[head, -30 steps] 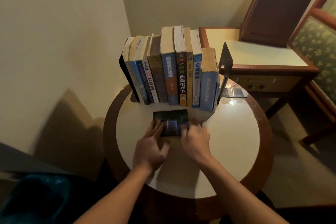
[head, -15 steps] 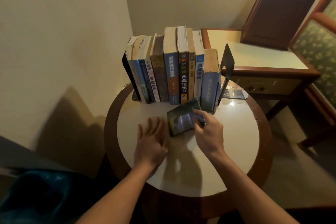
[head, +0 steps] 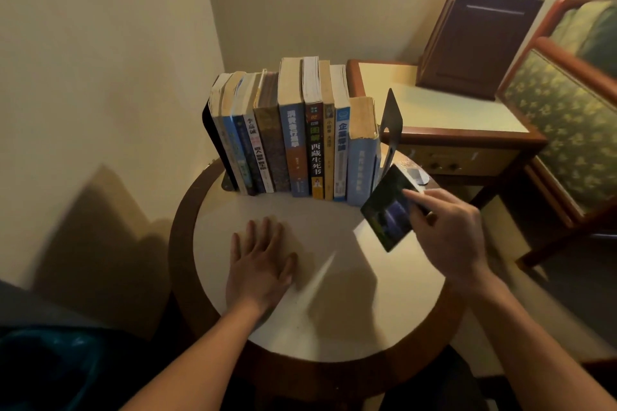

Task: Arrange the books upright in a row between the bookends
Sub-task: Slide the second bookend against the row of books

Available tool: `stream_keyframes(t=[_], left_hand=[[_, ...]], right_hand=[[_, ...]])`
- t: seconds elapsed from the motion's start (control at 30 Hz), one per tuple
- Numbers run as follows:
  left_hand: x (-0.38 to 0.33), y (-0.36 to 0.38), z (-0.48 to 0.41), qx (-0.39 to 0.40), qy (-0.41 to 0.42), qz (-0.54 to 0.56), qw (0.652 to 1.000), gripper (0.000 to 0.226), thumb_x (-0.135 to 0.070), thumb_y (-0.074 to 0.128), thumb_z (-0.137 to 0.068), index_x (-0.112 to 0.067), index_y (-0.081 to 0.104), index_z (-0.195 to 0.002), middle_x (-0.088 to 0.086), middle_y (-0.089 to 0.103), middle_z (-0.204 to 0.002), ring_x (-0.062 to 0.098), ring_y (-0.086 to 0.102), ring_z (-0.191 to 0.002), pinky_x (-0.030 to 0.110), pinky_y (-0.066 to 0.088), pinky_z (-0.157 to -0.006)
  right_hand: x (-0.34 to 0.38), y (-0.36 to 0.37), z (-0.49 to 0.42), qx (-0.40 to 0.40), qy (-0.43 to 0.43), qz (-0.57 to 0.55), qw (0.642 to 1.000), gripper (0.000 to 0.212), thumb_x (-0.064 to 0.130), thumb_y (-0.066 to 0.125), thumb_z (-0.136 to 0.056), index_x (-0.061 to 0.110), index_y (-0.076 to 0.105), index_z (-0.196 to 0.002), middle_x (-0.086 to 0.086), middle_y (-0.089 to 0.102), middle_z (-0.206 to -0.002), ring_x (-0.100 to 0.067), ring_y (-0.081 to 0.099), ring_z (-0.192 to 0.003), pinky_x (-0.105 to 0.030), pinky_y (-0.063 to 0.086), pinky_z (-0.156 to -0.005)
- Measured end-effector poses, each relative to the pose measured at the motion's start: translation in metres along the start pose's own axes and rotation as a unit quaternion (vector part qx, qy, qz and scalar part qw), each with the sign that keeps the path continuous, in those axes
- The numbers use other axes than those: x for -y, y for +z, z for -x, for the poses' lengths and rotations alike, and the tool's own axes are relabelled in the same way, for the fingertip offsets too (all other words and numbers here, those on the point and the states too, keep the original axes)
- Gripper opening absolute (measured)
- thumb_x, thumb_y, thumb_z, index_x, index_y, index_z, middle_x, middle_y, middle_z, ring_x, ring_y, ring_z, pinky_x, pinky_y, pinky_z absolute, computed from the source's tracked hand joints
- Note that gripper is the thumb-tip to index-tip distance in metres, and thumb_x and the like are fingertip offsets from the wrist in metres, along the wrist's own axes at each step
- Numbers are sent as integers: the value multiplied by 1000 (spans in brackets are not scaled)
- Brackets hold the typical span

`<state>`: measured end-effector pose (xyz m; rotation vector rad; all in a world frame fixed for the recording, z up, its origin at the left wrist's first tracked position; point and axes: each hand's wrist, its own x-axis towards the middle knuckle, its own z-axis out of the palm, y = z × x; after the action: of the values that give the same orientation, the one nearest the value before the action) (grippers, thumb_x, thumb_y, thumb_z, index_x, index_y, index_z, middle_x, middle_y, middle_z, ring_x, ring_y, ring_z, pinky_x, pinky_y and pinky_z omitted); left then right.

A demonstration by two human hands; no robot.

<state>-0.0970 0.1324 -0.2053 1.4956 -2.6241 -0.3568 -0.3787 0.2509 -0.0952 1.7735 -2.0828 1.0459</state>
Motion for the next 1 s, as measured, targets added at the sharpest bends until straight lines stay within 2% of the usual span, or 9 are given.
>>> stream_keyframes(t=[0.1,0.27,0.4,0.5,0.6,0.67,0.8,0.93,1.0], left_hand=[[1,1,0,1,1,-6,1000,78,-71,5,-90,-34,-10,-157,-5,-17,-165,24,-20,-151,49,-7,-124],[1,2,0,-6,1,0,1000,75,-68,12,-94,-33,-5,-158,-5,-13,-166,23,-18,-151,48,-8,-124],[1,3,-2,-6,-2,-1,1000,73,-67,15,-96,-33,-5,-158,-6,-14,-165,22,-19,-151,47,-9,-123],[2,2,-2,-9,-1,6,1000,74,-68,14,-95,-33,-3,-158,-6,-13,-165,22,-18,-151,47,-10,-123],[2,3,-1,-13,-1,11,1000,75,-69,11,-93,-35,-4,-158,-7,-13,-165,22,-19,-151,46,-11,-123],[2,3,-1,-21,-1,16,1000,75,-70,10,-93,-35,-3,-158,-8,-13,-165,21,-20,-151,46,-11,-123],[2,5,0,-28,-1,19,999,73,-70,13,-95,-36,-4,-157,-8,-13,-165,19,-22,-151,45,-12,-123],[3,6,-1,-24,-2,21,999,74,-71,11,-94,-36,-5,-157,-8,-14,-165,19,-22,-151,46,-10,-124],[3,6,0,-20,-2,15,1000,75,-72,9,-93,-36,-6,-157,-7,-14,-165,20,-22,-151,46,-10,-124]], right_hand=[[-5,-21,-9,-33,-16,36,999,20,1,69,-88,0,74,-108,-13,73,-95,-22,70,-80,-24,54,-68],[-4,-25,-29,-99,-31,54,993,20,5,65,-94,-2,73,-111,-17,73,-102,-29,72,-88,-38,61,-69],[-1,-6,-45,-121,-45,52,990,19,4,64,-95,-2,73,-111,-17,74,-96,-29,72,-81,-29,57,-68],[0,15,-54,-107,-43,43,992,25,4,64,-95,-2,70,-120,-16,73,-95,-26,71,-81,-32,60,-69],[1,31,-61,-73,-25,16,997,39,6,61,-97,3,58,-136,-16,72,-108,-26,70,-92,-35,61,-74],[3,42,-60,-40,-15,-12,999,46,2,63,-95,4,54,-140,-18,70,-114,-29,69,-100,-33,56,-80],[-1,61,-56,58,69,-27,996,54,3,68,-90,12,54,-142,-16,68,-122,-33,66,-109,-38,57,-81],[-1,63,-55,42,89,-25,995,54,0,71,-88,12,57,-139,-17,70,-120,-37,67,-106,-46,59,-78],[1,62,-56,41,98,-25,994,54,-1,70,-88,10,57,-140,-17,70,-120,-35,68,-104,-46,59,-77]])
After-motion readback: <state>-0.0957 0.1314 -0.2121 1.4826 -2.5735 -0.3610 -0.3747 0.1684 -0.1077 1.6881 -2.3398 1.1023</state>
